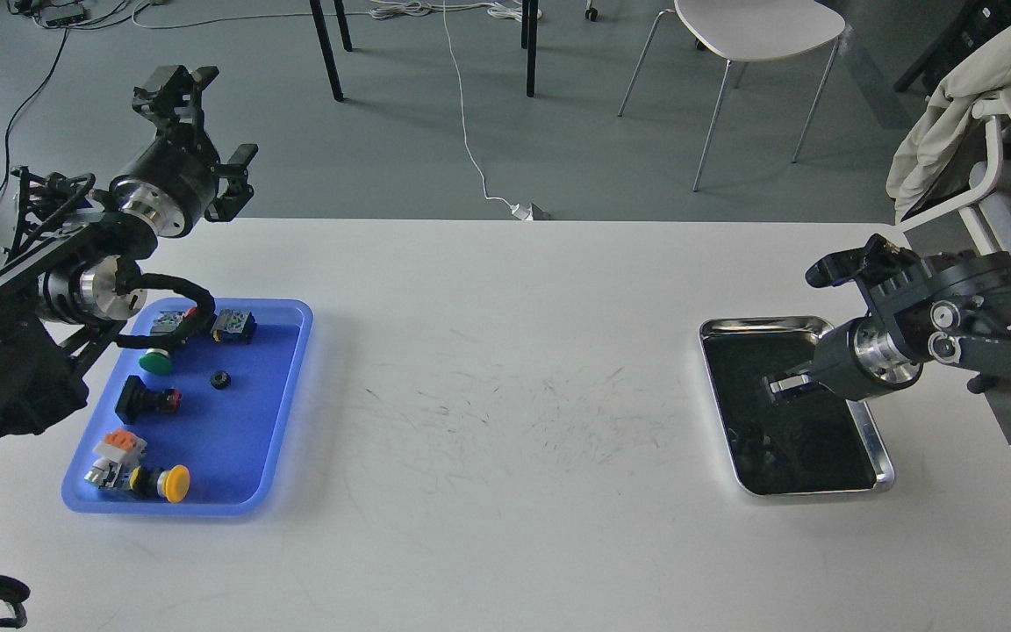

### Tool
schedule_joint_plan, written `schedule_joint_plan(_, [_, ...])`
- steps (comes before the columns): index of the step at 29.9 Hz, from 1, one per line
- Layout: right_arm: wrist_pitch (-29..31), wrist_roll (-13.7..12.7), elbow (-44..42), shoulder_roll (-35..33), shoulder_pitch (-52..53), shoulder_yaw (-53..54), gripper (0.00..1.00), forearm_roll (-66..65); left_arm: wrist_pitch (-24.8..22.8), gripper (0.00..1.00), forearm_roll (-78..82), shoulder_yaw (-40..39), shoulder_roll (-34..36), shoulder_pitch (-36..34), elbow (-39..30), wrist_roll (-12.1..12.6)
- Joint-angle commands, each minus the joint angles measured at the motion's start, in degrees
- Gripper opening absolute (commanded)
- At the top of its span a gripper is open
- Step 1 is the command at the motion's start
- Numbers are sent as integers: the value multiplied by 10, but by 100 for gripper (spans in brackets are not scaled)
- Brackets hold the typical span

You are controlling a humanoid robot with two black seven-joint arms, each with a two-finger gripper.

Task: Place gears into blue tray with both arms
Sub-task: 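Lift the black part and carry it toward the table centre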

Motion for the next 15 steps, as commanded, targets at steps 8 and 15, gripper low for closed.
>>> schedule_joint_plan(8, [0, 51, 18, 93, 52, 57, 2, 113, 8, 98, 2, 2, 0, 0, 0, 0])
schedule_joint_plan(15, [-86, 83, -28, 233, -7, 79, 2, 186, 8, 98, 3, 3, 4, 0, 0, 1])
